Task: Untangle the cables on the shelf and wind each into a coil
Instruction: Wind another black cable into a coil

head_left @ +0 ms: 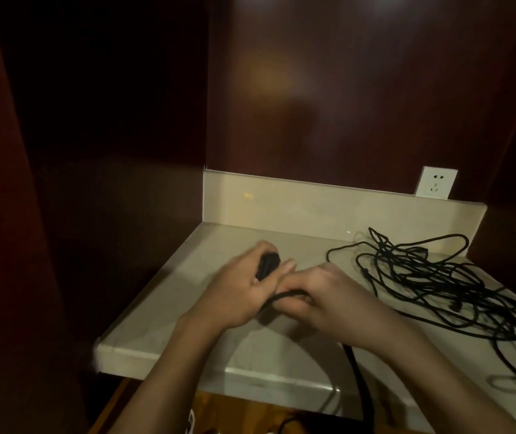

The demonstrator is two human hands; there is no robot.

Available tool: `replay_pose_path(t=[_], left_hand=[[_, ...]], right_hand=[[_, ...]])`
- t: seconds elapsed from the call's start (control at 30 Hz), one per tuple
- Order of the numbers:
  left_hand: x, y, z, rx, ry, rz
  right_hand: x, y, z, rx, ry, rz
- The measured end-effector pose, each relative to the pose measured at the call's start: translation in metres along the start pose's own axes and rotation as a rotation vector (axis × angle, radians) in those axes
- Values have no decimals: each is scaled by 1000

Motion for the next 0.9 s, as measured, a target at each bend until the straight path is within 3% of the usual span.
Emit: replay_pose_path(t=[0.07,0.13,0.2,0.33,0.4,0.53,0.6,0.7,0.8,0.9], left_hand=[[-9,2,-6,209,305,73],[-20,3,-7,351,495,124],[-28,5,-6,503,493,159],[-30,9,-7,747,373,175],[-28,10,-3,750,422,222],[-17,10,6,700,755,263],[-14,7,8,675,959,261],[-16,4,12,637,1245,264],[-16,0,19,465,1316,243],[-13,-4,21,255,1379,301]], right_hand=[[4,-6,13,31,-13,64],[3,-10,29,81,-177,-37],[0,-14,40,172,-254,-124],[0,-21,45,341,-149,-204],[-1,-24,46,371,-172,-187],[-2,-24,57,380,-437,-163],[-6,-22,52,254,-498,-182],[-14,-16,32,-95,-615,-169],[-20,-4,7,-407,-751,-217],[-20,2,-22,-471,-450,-214]])
Point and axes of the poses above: each hand's wrist, its own y-axis away from the middle knuckle, its own z-axis out of the back of the hand, x = y × z, the point moved 2 cm from there along -y, towards the middle knuckle, and after that the axes turned 2 degrees about x, right-handed, at the moved point
